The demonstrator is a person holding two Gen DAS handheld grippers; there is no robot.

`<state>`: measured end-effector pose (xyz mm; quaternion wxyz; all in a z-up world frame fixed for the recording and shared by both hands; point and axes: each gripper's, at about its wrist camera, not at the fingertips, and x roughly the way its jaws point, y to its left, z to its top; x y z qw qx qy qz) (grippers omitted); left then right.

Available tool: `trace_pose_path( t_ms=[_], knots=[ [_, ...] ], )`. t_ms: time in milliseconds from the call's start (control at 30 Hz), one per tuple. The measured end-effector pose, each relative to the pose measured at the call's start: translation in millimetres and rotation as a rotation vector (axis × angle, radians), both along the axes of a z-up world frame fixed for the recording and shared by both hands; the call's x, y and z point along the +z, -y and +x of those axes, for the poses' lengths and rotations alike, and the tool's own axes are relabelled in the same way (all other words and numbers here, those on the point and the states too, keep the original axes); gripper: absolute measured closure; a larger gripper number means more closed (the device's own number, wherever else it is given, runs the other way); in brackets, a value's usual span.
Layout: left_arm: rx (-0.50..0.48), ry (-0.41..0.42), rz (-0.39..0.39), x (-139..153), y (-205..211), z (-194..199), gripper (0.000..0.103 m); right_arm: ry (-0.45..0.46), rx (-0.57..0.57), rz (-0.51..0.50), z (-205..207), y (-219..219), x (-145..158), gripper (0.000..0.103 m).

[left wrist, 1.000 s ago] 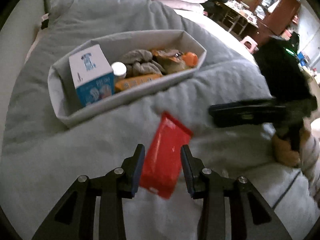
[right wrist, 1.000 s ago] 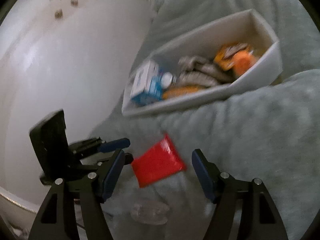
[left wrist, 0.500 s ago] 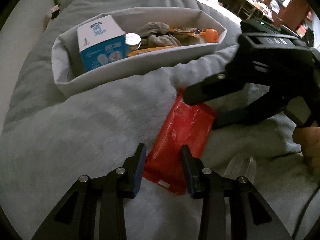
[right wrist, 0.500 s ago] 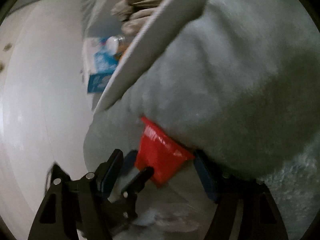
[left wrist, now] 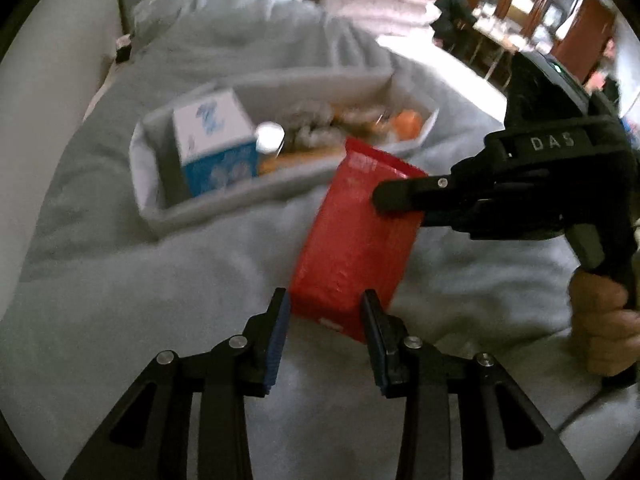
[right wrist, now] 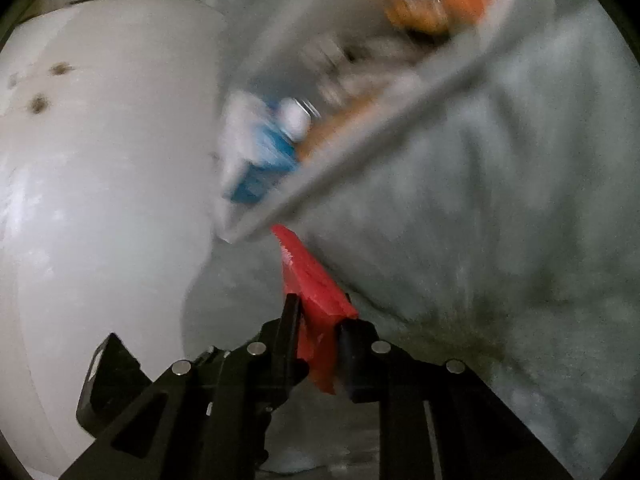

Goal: Organize objects
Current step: 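Carry the red packet into the bin and open the left tool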

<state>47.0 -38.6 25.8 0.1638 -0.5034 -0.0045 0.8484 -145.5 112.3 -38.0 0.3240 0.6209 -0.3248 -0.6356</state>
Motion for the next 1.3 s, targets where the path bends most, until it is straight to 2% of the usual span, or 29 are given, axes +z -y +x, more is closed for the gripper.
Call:
trace_pose_path(
  t_ms=[67,167,333,400,433,500,567,600,700,767,800,833,867,900,967,1000,1033,1067,1100,1200,1300],
  knots=[
    [0.002,-0.047,0.025,15.0,-0.9,-7.9,0.061,-0.1,-0.041,-0.028,-1.2,-12.8,27.4,0.086],
    [0.018,-0.138,-0.036,36.1,-12.3,-26.6,0.061,-0.186,-0.118,-0.039,-7.2,-28.0,52.7,0.086],
    [0.033,-0.298,-0.103,64.2,-29.1,-47.5,0.056,-0.28,-0.266,0.048,-36.8,-51.8,88.6,0.086],
    [0.05,-0.351,-0.131,72.6,-36.7,-49.1,0.056,-0.301,-0.333,0.066,-47.5,-64.9,85.8,0.082],
    [0.057,-0.367,-0.137,75.6,-37.6,-47.1,0.056,-0.297,-0.334,0.087,-58.9,-67.7,80.4,0.077],
    [0.062,-0.416,-0.136,81.1,-43.5,-43.4,0.054,-0.273,-0.305,0.158,-71.1,-71.7,72.4,0.05],
    [0.057,-0.456,-0.147,86.5,-49.2,-36.8,0.048,-0.286,-0.312,0.173,-64.3,-81.6,74.9,0.047],
    [0.052,-0.463,-0.162,87.7,-53.0,-33.7,0.041,-0.319,-0.317,0.173,-56.2,-87.7,78.2,0.046],
    [0.065,-0.487,-0.211,91.7,-60.3,-23.6,0.04,-0.407,-0.269,0.221,-36.7,-90.1,88.9,0.044],
    [0.109,-0.552,-0.163,104.0,-54.2,-0.7,0.04,-0.482,-0.184,0.259,-18.2,-79.2,102.8,0.044],
    [0.118,-0.603,-0.111,112.5,-47.8,17.0,0.033,-0.513,-0.13,0.272,-9.3,-65.1,108.4,0.044],
    [0.119,-0.647,-0.048,119.8,-40.6,32.1,0.01,-0.529,-0.092,0.273,-3.4,-61.2,113.4,0.044],
    [0.093,-0.664,-0.005,121.8,-36.6,39.5,0.0,-0.544,-0.034,0.263,8.1,-61.1,117.5,0.044],
    [0.042,-0.665,0.026,120.4,-32.9,45.4,0.001,-0.548,0.009,0.258,19.1,-59.6,118.5,0.044],
    [0.028,-0.65,-0.014,110.7,-28.2,46.0,0.001,-0.515,0.106,0.269,30.1,-54.8,118.9,0.044],
    [0.053,-0.626,-0.07,102.8,-27.3,41.3,0.001,-0.49,0.132,0.281,32.3,-46.4,113.2,0.044],
    [0.098,-0.576,-0.159,89.6,-25.7,32.7,0.002,-0.451,0.173,0.294,38.5,-44.2,109.6,0.044],
    [0.126,-0.539,-0.205,80.6,-23.4,27.9,0.003,-0.403,0.21,0.311,41.6,-40.7,103.7,0.044],
    [0.153,-0.491,-0.224,70.1,-18.0,23.4,0.005,-0.364,0.226,0.324,46.2,-37.0,97.5,0.044],
    [0.198,-0.394,-0.211,53.1,-4.3,15.6,0.008,-0.224,0.251,0.331,53.3,-27.9,75.5,0.044],
    [0.246,-0.34,-0.295,45.0,1.9,11.0,0.008,-0.107,0.298,0.332,56.4,-16.4,50.5,0.044]
  ],
)
